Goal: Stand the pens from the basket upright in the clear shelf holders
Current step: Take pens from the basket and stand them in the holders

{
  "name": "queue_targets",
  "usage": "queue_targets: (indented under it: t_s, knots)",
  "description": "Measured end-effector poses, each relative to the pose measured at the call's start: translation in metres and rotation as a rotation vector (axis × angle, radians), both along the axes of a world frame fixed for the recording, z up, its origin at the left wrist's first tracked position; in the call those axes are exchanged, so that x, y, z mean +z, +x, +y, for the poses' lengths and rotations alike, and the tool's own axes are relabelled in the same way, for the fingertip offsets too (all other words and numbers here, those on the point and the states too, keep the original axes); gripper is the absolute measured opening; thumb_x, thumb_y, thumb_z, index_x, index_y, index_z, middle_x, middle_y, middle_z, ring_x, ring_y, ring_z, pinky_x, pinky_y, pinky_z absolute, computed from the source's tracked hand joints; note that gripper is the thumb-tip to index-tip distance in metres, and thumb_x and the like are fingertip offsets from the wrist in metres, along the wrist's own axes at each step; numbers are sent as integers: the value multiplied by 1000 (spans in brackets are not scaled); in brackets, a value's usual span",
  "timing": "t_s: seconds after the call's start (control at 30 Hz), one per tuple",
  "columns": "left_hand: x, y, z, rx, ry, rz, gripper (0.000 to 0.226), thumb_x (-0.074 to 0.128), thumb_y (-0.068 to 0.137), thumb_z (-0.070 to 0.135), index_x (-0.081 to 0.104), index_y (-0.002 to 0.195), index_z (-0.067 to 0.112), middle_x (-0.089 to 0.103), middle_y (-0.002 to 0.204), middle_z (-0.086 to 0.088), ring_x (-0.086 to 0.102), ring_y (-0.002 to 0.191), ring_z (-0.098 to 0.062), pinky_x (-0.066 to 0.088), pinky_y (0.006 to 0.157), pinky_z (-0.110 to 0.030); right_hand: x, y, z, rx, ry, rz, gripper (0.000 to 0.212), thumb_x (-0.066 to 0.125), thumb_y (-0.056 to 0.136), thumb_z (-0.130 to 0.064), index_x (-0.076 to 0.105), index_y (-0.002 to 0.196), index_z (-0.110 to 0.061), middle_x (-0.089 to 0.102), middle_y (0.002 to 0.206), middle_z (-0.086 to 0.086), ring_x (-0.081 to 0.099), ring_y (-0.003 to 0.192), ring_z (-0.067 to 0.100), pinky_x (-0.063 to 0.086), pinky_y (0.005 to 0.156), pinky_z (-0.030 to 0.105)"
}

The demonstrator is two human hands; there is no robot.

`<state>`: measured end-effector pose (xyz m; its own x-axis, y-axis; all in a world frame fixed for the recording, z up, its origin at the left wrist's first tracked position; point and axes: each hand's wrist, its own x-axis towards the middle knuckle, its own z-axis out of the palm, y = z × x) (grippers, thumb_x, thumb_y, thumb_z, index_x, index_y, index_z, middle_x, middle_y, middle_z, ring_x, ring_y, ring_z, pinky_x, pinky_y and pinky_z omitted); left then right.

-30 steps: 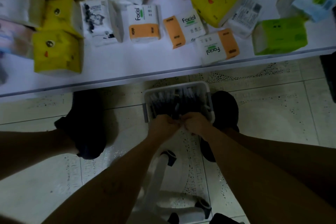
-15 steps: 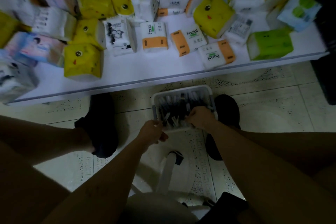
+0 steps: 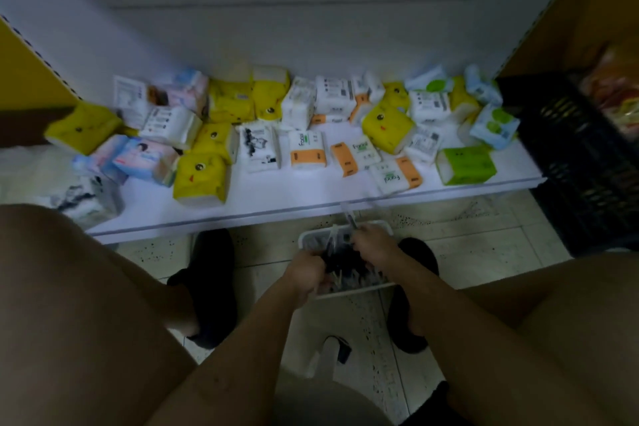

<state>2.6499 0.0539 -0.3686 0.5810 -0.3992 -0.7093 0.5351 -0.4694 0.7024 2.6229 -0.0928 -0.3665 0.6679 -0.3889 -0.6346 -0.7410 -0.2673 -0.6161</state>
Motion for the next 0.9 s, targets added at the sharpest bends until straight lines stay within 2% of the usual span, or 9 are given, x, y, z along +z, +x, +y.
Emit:
queue_targets:
  t_s: [0.1,0.17,0.3,0.4,0.5,0.6,0.7,0.8,0.9]
  knots:
    - [27,7,-2,13,-44,-51,28,36,87,-14,61,89,-1,55,67,-11,47,49,-16,34,41,-20,28,6,5,-78,-70,-168,46,34,102,-40,50,67,-16,49,64,0,45,58,15,31,54,24]
    - [43,14,-3,57,-29,-107,21,37,94,-1,57,92,7,53,70,-9,44,51,-15,32,44,-21,45,6,10,-115,-51,-273,48,36,102,-42,54,67,-16,52,62,0,49,58,16,35,56,25]
    - [71,30,-5,9,-49,-364,16,44,101,32,53,107,21,57,74,-7,46,54,-15,35,49,-24,79,9,15,-128,73,-488,25,41,104,-22,64,101,-13,55,57,6,52,44,14,40,46,25]
    - [102,41,-10,-12,-152,-459,13,43,102,21,54,108,16,56,69,-7,47,54,-17,37,52,-26,112,18,14,-163,85,-594,16,45,102,-15,60,101,-9,58,69,8,57,48,18,45,44,28]
    - [136,54,-17,-3,-170,-533,16,39,101,9,55,100,8,56,78,-4,51,60,-15,42,53,-24,145,28,8,-156,32,-686,10,46,101,-11,52,93,-8,60,83,8,58,59,13,46,51,27]
    - [172,63,-22,7,-173,-674,23,35,103,16,55,94,12,56,81,-2,47,61,-13,38,53,-23,180,33,3,-120,-91,-783,10,48,99,-10,53,97,-19,64,85,3,56,66,4,42,59,19]
    - [213,68,-22,-13,-202,-887,25,42,102,27,62,97,13,57,77,2,52,69,-13,39,58,-21,215,34,1,-89,-221,-917,12,48,101,-25,60,102,-24,64,76,-4,56,65,-2,41,58,10]
    - [254,72,-22,-66,-254,-1050,20,46,100,28,59,106,15,60,68,2,51,55,-5,36,50,-16,250,34,0,-83,-269,-988,18,47,100,-31,63,100,-25,61,71,-4,52,55,4,43,57,23]
    - [293,77,-23,-35,-382,-1117,7,44,101,21,50,104,21,62,65,0,49,44,-3,39,51,-24,288,33,4,-131,-98,-1048,15,51,99,-26,63,91,-23,58,69,0,53,58,13,49,58,35]
